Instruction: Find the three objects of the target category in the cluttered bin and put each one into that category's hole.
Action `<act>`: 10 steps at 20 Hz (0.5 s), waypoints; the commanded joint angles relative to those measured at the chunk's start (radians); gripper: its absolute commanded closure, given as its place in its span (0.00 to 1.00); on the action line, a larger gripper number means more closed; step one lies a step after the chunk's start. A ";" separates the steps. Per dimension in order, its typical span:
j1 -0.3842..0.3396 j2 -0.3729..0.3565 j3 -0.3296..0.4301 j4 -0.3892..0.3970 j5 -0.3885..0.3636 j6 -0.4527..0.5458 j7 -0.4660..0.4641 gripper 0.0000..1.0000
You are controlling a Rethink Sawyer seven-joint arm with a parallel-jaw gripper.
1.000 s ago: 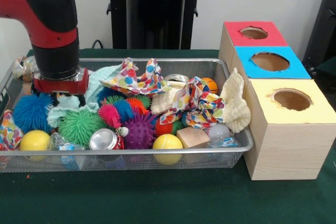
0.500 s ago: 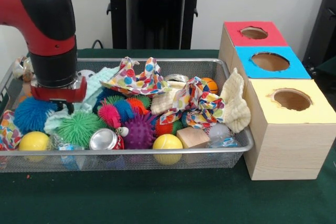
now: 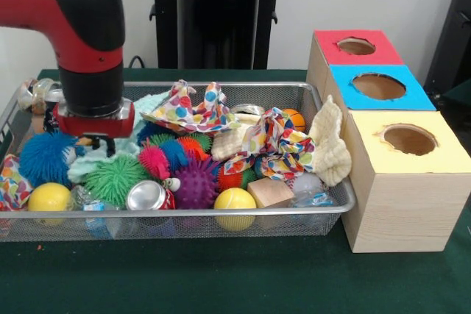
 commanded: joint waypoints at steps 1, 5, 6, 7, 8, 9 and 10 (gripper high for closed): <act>0.112 -0.185 -0.020 0.179 0.071 0.082 0.163 1.00; 0.198 -0.282 -0.054 0.226 0.155 0.163 0.236 1.00; 0.219 -0.294 -0.066 0.232 0.174 0.170 0.255 1.00; 0.238 -0.302 -0.078 0.236 0.193 0.177 0.273 1.00; 0.258 -0.307 -0.090 0.238 0.210 0.179 0.288 1.00; 0.275 -0.307 -0.100 0.239 0.225 0.177 0.299 1.00; 0.293 -0.304 -0.113 0.236 0.240 0.175 0.306 1.00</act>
